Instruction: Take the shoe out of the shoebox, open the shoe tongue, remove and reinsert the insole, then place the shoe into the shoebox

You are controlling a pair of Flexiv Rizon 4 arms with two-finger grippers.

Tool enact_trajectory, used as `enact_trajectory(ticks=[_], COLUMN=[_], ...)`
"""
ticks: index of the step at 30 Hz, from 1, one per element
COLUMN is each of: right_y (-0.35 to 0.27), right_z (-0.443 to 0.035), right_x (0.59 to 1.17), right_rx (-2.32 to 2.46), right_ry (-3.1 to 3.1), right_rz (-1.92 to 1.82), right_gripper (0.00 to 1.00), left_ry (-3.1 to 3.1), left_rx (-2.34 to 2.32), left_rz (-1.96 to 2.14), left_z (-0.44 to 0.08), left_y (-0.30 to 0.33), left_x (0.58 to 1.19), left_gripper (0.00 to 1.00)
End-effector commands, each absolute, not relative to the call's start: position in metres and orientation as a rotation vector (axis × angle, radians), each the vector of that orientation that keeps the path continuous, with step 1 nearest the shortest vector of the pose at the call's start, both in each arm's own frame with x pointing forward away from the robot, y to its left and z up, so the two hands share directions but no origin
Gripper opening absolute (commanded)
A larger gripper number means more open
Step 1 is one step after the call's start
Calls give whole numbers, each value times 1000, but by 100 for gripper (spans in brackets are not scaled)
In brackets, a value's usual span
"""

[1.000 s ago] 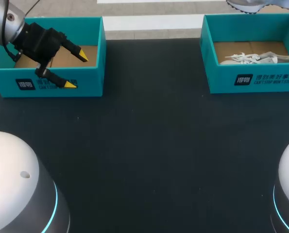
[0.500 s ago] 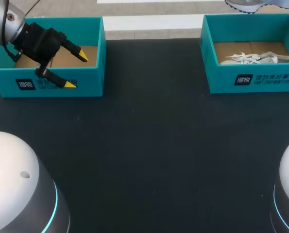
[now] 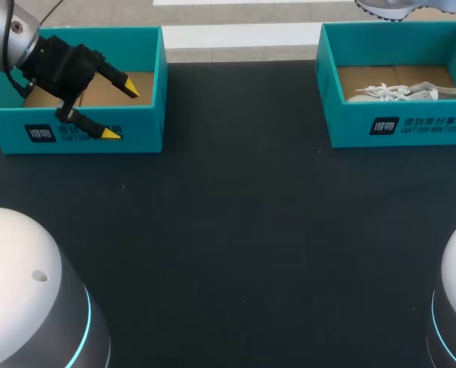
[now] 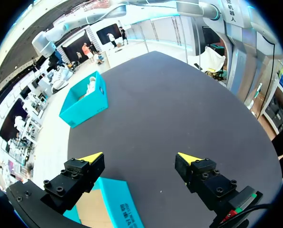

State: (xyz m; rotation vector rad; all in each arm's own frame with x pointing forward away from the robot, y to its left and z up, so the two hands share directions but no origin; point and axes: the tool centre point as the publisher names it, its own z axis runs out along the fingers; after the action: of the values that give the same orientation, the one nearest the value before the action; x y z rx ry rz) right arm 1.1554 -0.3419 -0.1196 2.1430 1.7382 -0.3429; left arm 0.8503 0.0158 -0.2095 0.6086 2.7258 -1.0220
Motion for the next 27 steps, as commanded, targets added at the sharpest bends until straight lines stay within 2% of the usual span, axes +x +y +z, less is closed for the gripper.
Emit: enact_trajectory(ticks=[1, 27], right_y=[-342, -320], right_z=[-117, -162], right_x=[1155, 1120], right_rx=[2144, 2172], right_ry=[1740, 1688], right_rz=[-342, -297], right_gripper=[0, 0], left_ry=[2727, 2727], left_rx=[608, 608], left_rz=[-1017, -1017], left_z=[-209, -209], left_y=[16, 16], left_x=[849, 849], left_gripper=[100, 100])
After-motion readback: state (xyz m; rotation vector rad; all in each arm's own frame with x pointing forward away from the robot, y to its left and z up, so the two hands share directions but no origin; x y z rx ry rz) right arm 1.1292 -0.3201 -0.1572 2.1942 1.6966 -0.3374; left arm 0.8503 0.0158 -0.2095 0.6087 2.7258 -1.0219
